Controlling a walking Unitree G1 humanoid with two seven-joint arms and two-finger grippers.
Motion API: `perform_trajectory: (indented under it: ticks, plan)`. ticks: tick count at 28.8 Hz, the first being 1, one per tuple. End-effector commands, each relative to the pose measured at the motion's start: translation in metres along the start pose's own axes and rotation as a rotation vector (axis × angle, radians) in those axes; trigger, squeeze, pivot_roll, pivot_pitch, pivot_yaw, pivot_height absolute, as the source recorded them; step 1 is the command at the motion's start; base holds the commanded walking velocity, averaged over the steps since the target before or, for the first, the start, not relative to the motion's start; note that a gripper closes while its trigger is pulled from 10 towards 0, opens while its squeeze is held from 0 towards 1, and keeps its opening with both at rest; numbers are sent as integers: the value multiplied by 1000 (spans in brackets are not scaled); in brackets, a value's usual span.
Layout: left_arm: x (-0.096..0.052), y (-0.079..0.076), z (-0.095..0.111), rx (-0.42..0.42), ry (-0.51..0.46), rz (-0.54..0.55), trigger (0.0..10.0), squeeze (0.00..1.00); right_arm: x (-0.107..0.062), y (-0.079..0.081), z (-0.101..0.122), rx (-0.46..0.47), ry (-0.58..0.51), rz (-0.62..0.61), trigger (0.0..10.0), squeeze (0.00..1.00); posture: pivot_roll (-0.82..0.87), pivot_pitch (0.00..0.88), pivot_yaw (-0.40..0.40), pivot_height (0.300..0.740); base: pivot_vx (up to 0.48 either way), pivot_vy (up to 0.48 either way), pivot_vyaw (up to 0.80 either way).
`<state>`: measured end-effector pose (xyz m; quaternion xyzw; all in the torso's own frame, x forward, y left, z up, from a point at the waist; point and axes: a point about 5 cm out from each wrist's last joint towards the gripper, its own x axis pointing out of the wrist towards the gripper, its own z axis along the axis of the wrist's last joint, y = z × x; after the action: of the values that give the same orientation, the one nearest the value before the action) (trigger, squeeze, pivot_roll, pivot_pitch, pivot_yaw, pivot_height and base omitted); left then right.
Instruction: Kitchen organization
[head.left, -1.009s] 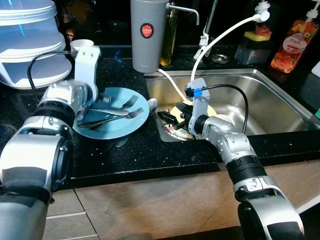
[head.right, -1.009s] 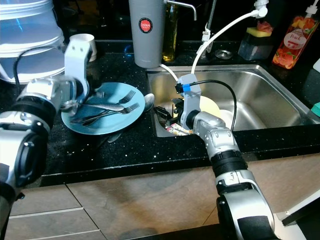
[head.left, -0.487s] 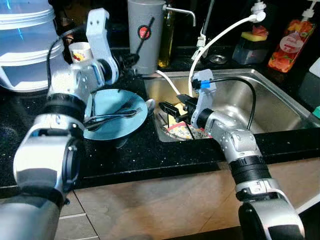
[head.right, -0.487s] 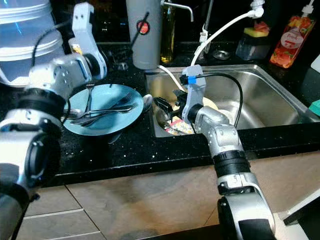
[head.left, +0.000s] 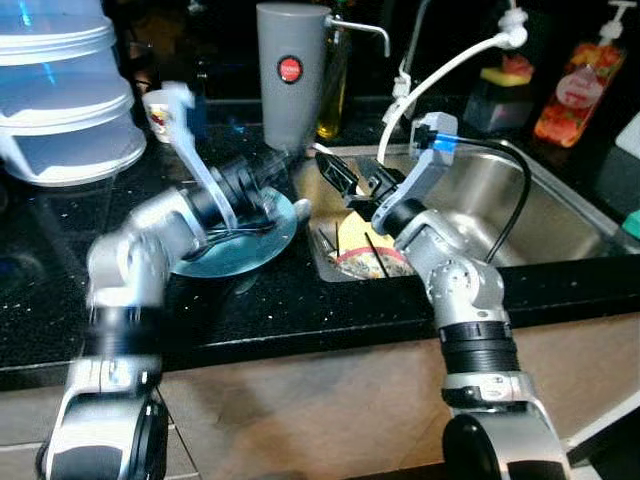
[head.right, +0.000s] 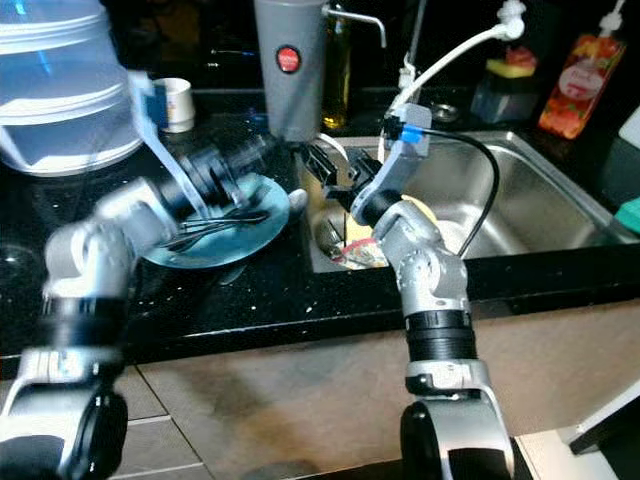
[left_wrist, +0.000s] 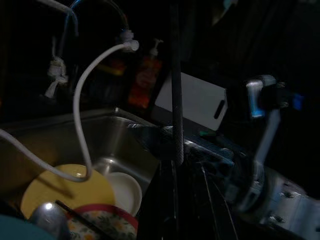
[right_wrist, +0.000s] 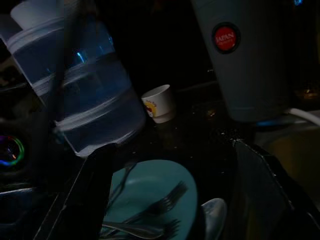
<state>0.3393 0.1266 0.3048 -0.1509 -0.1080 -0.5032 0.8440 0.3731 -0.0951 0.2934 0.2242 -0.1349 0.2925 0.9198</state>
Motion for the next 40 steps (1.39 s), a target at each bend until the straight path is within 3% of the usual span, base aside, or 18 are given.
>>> perform_trajectory:
  ticks: [1,6,7,8,16,27,37,38,39,40]
  plan:
    - [-7,-3,-1,1,5,21,0,0,-3,1,7,37,-43,-11,10000,1000,99,92,-4,740,0,0,0]
    - [-12,-2,0,1,-12,65,0,0,-2,3,10,47,-57,-12,10000,1000,100,93,-7,740,0,0,0]
    - [-14,0,1,5,-30,96,0,0,-2,4,11,48,-59,-15,10000,349,100,93,-7,740,0,0,0]
    - [-15,2,3,6,-43,115,0,0,-2,4,11,46,-60,-19,10000,0,100,93,-7,740,0,0,0]
    - [-20,4,6,15,-67,193,0,0,-5,4,13,43,-57,-27,10000,0,97,94,-6,740,0,0,0]
    - [-16,-9,-20,-31,71,122,0,0,-5,34,12,93,-39,170,10000,0,98,95,-2,740,0,0,0]
    - [-14,-16,-27,-37,100,97,0,0,-6,41,6,86,7,202,10000,0,94,93,-3,740,0,0,0]
    - [-14,-16,-26,-35,99,101,0,0,-6,37,2,86,34,180,4588,0,94,93,-7,740,0,0,0]
    - [-14,-16,-25,-32,99,104,0,0,-6,34,-2,94,58,157,0,0,96,91,-9,740,0,0,0]
    - [-14,-16,-25,-30,100,106,0,0,-7,32,-4,100,73,142,0,0,96,91,-9,740,0,0,0]
